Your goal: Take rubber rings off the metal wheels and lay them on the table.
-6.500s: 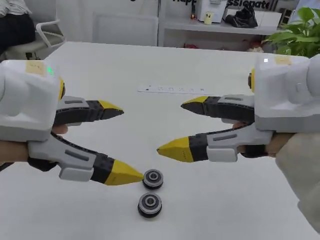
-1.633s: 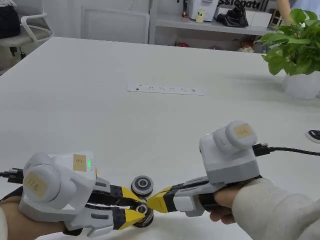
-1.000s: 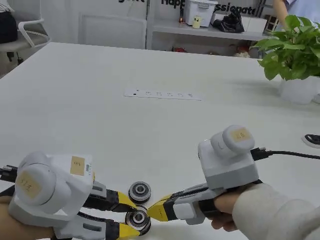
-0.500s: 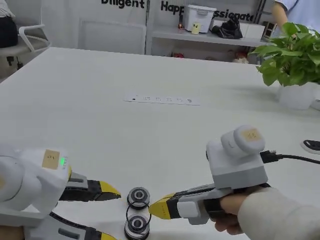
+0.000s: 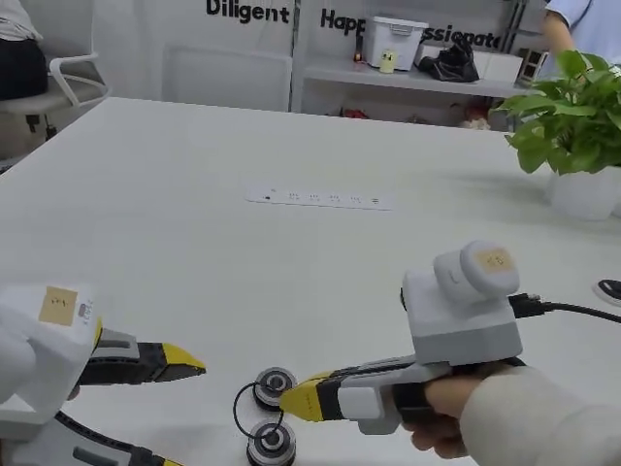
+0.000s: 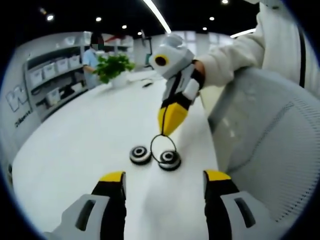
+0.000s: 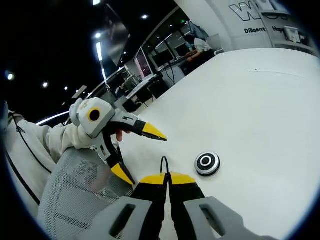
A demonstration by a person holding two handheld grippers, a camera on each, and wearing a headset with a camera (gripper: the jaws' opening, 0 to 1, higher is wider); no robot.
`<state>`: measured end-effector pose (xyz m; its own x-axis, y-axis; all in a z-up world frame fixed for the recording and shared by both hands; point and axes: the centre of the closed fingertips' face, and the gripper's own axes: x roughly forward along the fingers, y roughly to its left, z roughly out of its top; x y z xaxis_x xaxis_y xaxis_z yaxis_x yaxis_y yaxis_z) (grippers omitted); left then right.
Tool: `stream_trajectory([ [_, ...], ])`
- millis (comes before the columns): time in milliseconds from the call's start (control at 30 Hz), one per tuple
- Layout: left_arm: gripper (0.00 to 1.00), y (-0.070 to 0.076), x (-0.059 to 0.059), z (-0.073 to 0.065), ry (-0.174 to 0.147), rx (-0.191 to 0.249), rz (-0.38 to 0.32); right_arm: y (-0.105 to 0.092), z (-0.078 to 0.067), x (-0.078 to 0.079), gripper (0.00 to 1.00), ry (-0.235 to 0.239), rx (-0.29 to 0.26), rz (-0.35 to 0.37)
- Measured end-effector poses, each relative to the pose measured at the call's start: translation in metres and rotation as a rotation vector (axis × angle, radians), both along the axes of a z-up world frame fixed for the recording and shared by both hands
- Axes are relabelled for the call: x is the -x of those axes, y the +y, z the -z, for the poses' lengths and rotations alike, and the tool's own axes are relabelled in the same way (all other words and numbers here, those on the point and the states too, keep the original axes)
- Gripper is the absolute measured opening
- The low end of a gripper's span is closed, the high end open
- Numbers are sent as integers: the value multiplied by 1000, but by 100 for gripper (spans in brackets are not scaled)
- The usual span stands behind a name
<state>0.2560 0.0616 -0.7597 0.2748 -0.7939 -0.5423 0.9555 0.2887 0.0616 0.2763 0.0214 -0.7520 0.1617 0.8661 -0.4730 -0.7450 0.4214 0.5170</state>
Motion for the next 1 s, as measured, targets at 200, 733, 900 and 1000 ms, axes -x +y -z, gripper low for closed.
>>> stream_trajectory([
  [200, 65, 7, 0, 1, 4, 1, -27, 8, 1, 3, 0, 4, -3, -16],
  [733, 66, 14, 1, 5, 33, 18, -54, 31, 19, 7, 0, -43, 66, -82],
  [900, 66, 15, 1, 7, 39, 15, -57, 38, 27, 9, 0, -66, 102, -116],
  [1000, 66, 14, 2, 8, 41, 16, -52, 41, 31, 9, 0, -82, 121, -127],
])
